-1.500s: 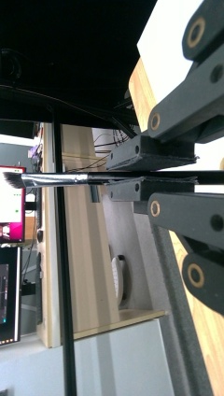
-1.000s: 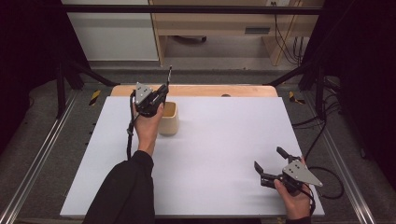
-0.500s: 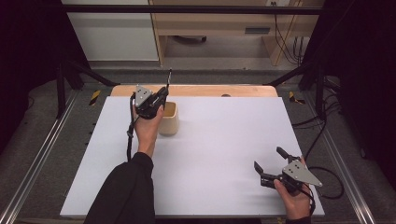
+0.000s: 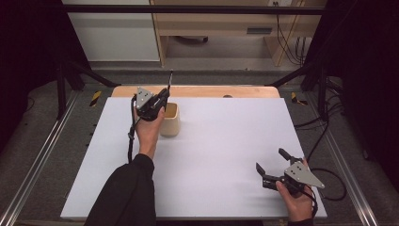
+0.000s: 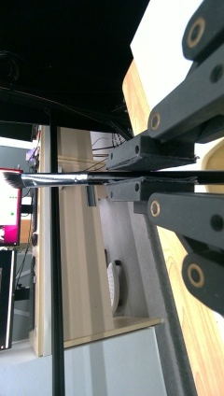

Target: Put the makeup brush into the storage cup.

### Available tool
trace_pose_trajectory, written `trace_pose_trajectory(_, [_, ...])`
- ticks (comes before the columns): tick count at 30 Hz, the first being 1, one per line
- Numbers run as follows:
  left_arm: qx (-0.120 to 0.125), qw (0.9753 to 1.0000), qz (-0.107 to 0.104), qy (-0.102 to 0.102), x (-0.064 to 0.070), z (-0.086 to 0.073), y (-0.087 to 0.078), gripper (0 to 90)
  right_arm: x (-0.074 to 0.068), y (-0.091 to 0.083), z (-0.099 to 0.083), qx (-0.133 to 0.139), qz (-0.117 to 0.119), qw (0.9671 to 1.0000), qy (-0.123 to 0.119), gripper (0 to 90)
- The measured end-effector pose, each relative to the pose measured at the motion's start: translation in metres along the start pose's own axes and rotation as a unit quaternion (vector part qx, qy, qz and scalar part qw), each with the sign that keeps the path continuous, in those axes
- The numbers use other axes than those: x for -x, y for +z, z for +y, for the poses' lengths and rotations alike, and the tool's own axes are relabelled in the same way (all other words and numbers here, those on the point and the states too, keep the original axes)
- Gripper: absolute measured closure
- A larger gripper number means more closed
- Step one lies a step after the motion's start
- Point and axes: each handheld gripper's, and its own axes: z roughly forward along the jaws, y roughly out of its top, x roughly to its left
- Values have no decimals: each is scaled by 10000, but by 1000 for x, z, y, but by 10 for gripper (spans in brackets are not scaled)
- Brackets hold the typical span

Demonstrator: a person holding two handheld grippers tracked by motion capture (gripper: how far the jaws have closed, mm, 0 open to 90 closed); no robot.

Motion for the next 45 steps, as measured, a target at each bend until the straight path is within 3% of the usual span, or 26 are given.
trace_pose_trajectory(30, [-130, 9999, -9, -24, 0, -18, -6, 839, -1, 1, 0, -13, 4, 10000, -30, 47])
trace_pose_trajectory(34, [-180, 9997, -52, 123, 3, -21, -6, 839, -2, 1, 0, -32, 4, 10000, -27, 47])
trace_pose_trajectory(45, [-201, 9997, -43, 104, 4, -24, -9, 838, -2, 1, 0, -5, -8, 10000, -51, 47])
